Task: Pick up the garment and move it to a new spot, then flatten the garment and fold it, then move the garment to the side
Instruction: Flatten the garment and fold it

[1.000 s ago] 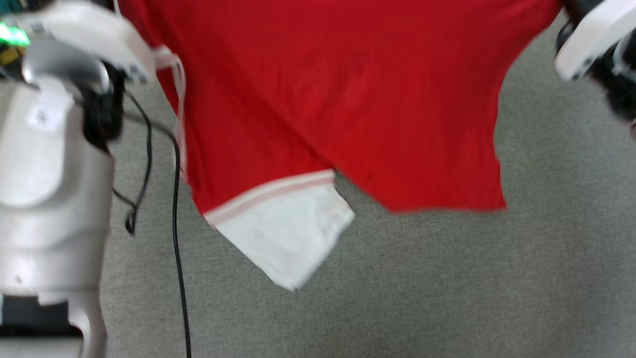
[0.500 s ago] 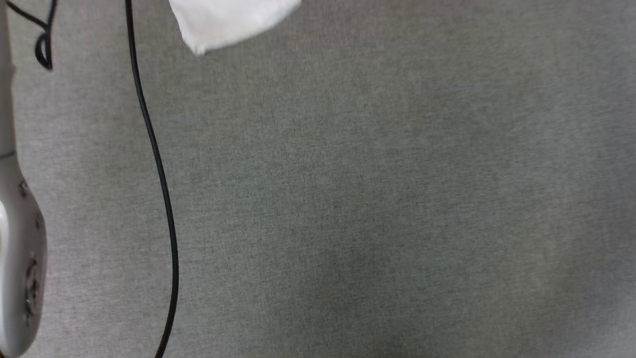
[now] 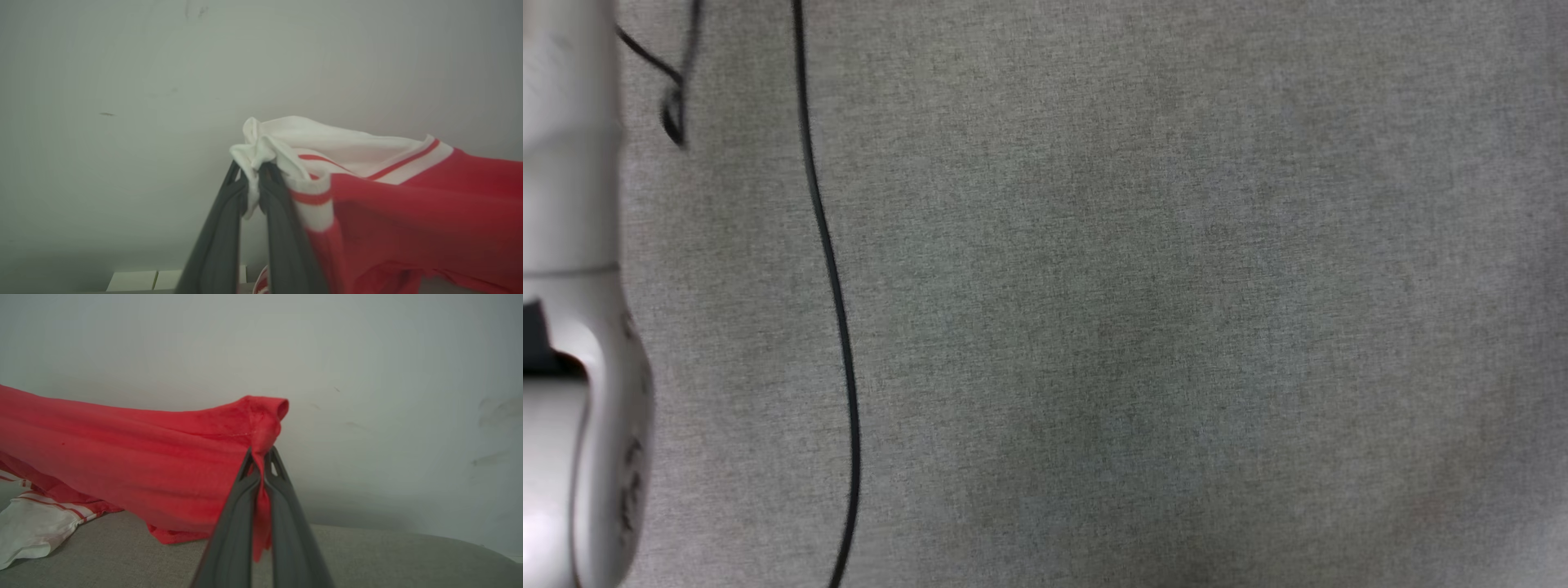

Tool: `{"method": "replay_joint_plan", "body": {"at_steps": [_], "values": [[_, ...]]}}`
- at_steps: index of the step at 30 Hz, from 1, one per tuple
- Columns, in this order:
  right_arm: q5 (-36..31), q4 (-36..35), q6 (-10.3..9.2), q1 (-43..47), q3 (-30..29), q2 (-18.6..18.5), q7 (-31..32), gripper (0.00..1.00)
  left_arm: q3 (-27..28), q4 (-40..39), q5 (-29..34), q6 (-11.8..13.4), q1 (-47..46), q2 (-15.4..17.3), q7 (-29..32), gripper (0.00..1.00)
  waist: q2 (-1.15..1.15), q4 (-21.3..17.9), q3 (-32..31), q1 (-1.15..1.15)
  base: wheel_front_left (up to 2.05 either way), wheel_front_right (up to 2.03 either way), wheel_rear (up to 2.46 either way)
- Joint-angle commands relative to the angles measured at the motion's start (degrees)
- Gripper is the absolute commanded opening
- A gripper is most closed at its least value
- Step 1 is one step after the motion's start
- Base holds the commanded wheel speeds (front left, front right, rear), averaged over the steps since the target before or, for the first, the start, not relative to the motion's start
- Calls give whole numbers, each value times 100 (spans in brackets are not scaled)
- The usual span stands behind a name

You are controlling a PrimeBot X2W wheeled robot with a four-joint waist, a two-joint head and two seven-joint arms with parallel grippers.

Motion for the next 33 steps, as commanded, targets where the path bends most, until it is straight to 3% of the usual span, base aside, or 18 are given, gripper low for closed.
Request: {"method": "replay_joint_plan", "body": {"at_steps": [1,10,19,33], "values": [[-16,-18,-12,144,39,-9,-25,0,40,-1,-38,-15,98,16,-52,0,0,9,3,-1,0,0,0],[120,-494,-13,1816,281,62,-21,0,341,-75,-585,-293,1951,76,-728,0,0,14,-521,-1,0,0,0],[-114,-948,-13,3535,-55,135,-20,0,694,-373,-1070,-494,4265,200,-1288,0,0,-62,-1555,-1,0,0,0],[-579,-1392,-21,5833,-387,-8,-21,0,1023,-1769,-1474,-201,7792,193,-1258,0,0,-123,-3253,-1,0,0,0]]}}
